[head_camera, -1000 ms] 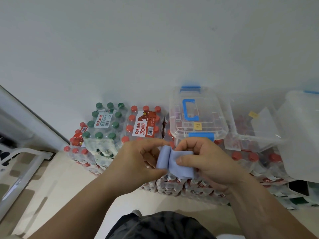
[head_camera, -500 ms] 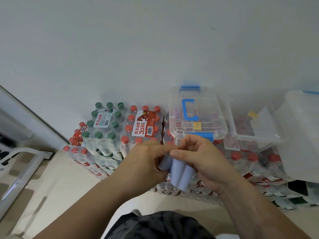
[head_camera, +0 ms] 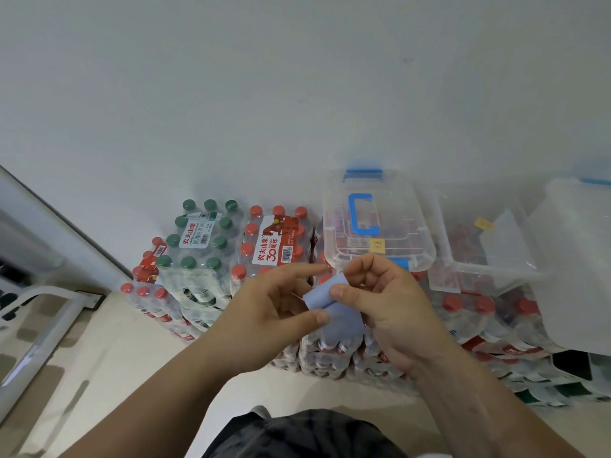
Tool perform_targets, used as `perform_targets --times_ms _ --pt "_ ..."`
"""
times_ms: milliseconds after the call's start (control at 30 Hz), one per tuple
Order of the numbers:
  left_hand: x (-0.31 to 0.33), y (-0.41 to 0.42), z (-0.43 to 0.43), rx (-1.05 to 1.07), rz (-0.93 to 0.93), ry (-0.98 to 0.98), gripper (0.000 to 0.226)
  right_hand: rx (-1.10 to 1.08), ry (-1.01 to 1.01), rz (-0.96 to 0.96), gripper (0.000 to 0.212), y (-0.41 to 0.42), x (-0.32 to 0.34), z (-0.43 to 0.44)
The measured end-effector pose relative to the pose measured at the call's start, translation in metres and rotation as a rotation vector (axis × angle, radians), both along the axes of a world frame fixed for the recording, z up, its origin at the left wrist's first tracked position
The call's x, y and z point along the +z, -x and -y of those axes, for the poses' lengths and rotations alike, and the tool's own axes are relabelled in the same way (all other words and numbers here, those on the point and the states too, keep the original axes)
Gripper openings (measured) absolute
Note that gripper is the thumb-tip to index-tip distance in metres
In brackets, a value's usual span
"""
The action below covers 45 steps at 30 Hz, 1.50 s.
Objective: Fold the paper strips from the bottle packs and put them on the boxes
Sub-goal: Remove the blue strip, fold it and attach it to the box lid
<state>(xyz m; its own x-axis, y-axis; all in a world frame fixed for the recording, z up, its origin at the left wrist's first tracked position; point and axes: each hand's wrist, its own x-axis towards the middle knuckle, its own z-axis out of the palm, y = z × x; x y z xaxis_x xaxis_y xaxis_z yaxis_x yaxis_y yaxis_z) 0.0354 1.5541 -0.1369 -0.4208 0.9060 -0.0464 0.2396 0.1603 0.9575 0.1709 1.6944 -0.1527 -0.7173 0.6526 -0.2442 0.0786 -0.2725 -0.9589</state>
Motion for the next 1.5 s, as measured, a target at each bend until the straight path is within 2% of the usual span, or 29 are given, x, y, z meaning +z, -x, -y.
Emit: perform_targets --times_ms 67,133,333,500,667,767,900,967,1067,1167,1367,1500 --pt "0.001 -0.004 -0.003 0.047 0.059 -0.028 0.034 -0.002 -0.011 -0.006 0.021 0.003 0.000 0.003" --pt "0.002 -0.006 -0.005 0.088 0.073 -0.050 0.026 -0.009 -0.051 0.003 0.019 0.004 0.000 0.005" --pt "-0.004 -0.008 -0.004 0.214 0.104 -0.088 0.028 -0.072 -0.256 0.002 0.030 0.002 0.007 0.011" --pt "-0.002 -0.010 -0.007 0.251 0.198 -0.124 0.030 -0.128 -0.293 0.007 0.011 0.005 0.003 0.016" --pt "0.003 -0.010 -0.008 0.257 0.328 -0.163 0.026 -0.097 -0.277 -0.017 0.010 0.003 -0.001 0.018" --pt "0.001 -0.011 -0.008 0.288 0.328 -0.168 0.023 -0.091 -0.248 0.002 0.012 0.002 -0.002 0.018" --pt "-0.001 -0.011 -0.010 0.282 0.265 -0.156 0.021 -0.059 -0.229 0.040 0.032 0.000 0.001 0.016" --pt "0.000 -0.012 -0.011 0.266 0.244 -0.141 0.023 -0.056 -0.195 0.028 0.022 -0.002 0.001 0.015" --pt "0.003 -0.016 -0.012 0.282 0.355 -0.127 0.019 -0.069 -0.166 0.024 0.009 -0.003 -0.002 0.013" --pt "0.001 -0.019 -0.014 0.331 0.421 -0.092 0.020 -0.081 -0.154 0.009 0.008 -0.004 -0.003 0.013" --pt "-0.001 -0.017 -0.013 0.347 0.344 -0.056 0.024 -0.078 -0.147 0.058 0.016 -0.003 -0.004 0.013" --pt "0.001 -0.018 -0.012 0.323 0.360 -0.059 0.032 -0.089 -0.181 0.073 0.016 -0.002 -0.002 0.012"
